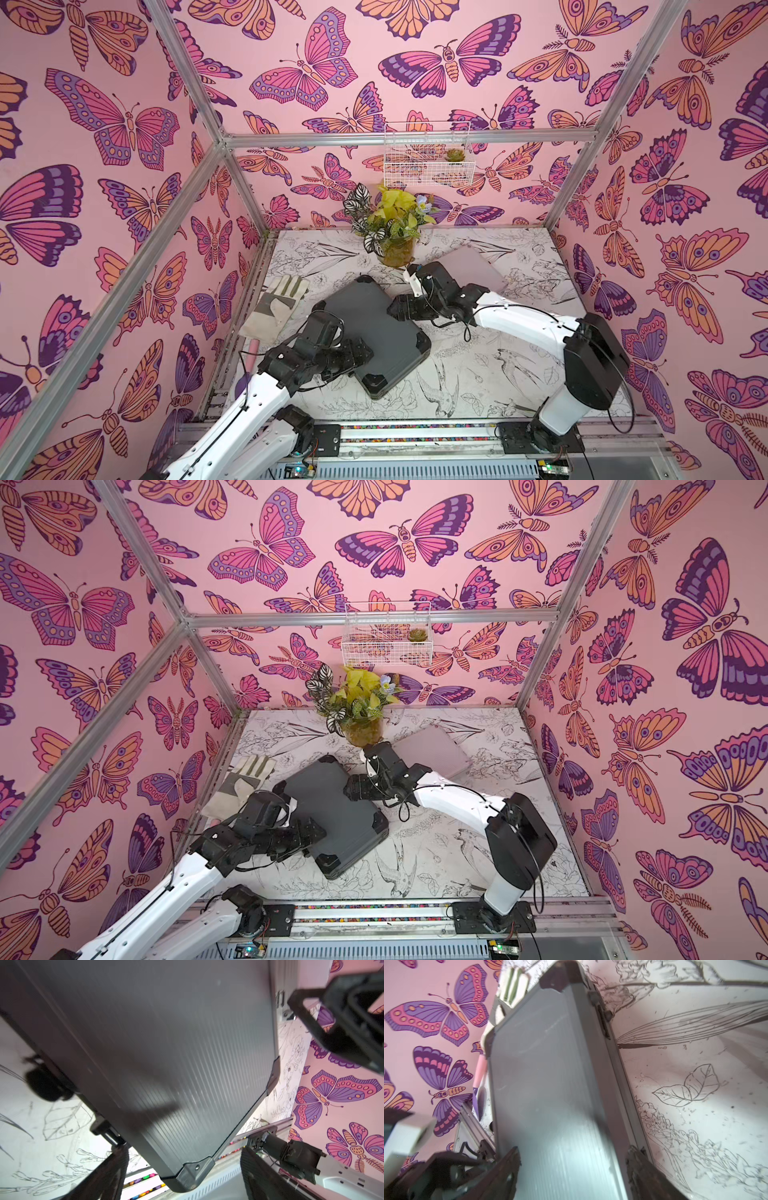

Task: Open the poker set cases
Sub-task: Adjust the poker set case at the center of the board.

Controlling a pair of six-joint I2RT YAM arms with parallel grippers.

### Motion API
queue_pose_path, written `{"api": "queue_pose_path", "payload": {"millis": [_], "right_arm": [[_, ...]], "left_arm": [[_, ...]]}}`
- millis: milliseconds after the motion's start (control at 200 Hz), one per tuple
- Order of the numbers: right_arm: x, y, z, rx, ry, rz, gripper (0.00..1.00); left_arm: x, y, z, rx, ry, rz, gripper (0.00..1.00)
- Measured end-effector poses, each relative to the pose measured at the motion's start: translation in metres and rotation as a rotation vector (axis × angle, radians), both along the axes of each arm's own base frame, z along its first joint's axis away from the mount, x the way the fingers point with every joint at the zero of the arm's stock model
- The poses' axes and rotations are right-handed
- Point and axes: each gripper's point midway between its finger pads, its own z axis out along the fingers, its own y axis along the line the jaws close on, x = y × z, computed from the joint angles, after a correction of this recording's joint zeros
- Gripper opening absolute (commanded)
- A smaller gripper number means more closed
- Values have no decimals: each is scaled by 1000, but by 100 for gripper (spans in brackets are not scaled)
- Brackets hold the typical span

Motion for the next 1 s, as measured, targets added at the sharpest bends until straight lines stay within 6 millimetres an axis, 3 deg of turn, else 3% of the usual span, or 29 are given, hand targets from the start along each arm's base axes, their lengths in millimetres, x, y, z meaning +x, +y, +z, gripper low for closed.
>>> {"api": "queue_pose_path", "payload": {"millis": [145, 270, 456, 571, 641, 766, 876, 1001], "right_arm": [[-11, -13, 17, 3, -48, 5, 74], [-39, -23, 14, -13, -82, 58, 68], [-115, -15, -2, -85, -187, 326, 59], [-175, -10, -16, -149, -327, 575, 45], [-197, -13, -29, -185, -377, 681, 35], [-198, -20, -49, -241, -406, 713, 27], [-189, -21, -56, -272, -433, 684, 24], [-175, -21, -63, -328, -454, 620, 24]], "left_arm": [[23, 10, 19, 72, -93, 8, 86], [56, 21, 40, 141, -193, 23, 86], [117, 49, 62, 231, -308, 70, 87], [148, 62, 58, 261, -298, 63, 87], [169, 70, 50, 251, -260, 61, 85], [193, 81, 25, 182, -169, 73, 81], [197, 87, 5, 129, -96, 84, 80], [198, 89, 1, 79, -81, 92, 80]]}}
